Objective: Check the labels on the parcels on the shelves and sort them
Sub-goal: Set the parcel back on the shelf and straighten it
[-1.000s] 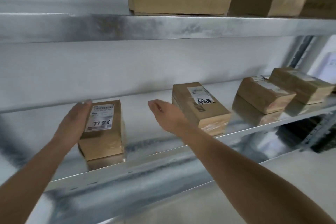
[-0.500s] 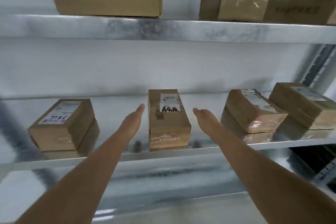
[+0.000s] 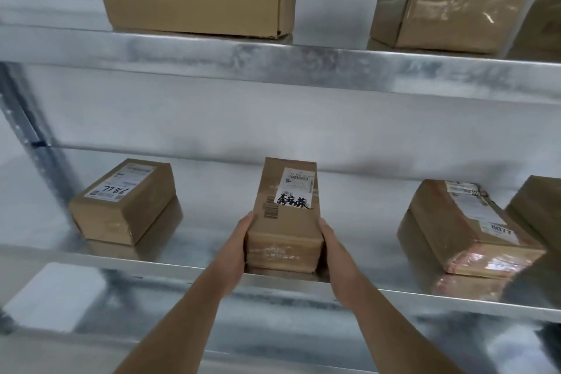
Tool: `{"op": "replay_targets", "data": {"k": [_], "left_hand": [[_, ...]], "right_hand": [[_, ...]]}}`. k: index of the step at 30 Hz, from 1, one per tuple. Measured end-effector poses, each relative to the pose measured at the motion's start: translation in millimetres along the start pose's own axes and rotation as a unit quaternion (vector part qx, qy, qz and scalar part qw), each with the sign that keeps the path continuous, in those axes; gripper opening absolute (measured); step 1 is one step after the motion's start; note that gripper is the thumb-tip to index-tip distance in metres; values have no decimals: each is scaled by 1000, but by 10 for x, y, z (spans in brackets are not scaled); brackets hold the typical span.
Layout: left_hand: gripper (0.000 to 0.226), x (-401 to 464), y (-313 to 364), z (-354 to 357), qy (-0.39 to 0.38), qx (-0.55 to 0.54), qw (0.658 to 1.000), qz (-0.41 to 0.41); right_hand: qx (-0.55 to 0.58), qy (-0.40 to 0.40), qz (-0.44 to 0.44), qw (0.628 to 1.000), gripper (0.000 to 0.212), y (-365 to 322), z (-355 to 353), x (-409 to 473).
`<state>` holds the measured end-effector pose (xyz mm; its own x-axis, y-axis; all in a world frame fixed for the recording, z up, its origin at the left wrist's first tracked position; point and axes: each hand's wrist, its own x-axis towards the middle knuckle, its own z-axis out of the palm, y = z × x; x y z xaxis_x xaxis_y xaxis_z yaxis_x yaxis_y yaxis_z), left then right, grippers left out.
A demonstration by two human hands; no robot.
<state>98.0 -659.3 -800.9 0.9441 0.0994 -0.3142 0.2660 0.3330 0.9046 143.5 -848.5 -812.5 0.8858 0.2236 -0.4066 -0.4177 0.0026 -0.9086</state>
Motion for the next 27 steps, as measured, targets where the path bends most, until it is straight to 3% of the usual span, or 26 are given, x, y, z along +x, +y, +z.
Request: {"op": "replay_targets", "data": {"k": [9, 14, 19, 27], "left_hand": [[55, -74, -19, -40, -25, 27, 999, 1], [59, -25, 9, -89, -51, 21, 998, 13], [44, 10, 36, -53, -45, 34, 998, 33], [42, 111, -102, -110, -21, 42, 999, 25]], "right_hand": [[-15, 22, -21, 999, 56, -1, -21, -94], [-18, -11, -28, 999, 59, -13, -23, -146], [30, -41, -42, 998, 48, -62, -103, -203], [51, -59, -94, 993, 36, 6, -217, -175]]}}
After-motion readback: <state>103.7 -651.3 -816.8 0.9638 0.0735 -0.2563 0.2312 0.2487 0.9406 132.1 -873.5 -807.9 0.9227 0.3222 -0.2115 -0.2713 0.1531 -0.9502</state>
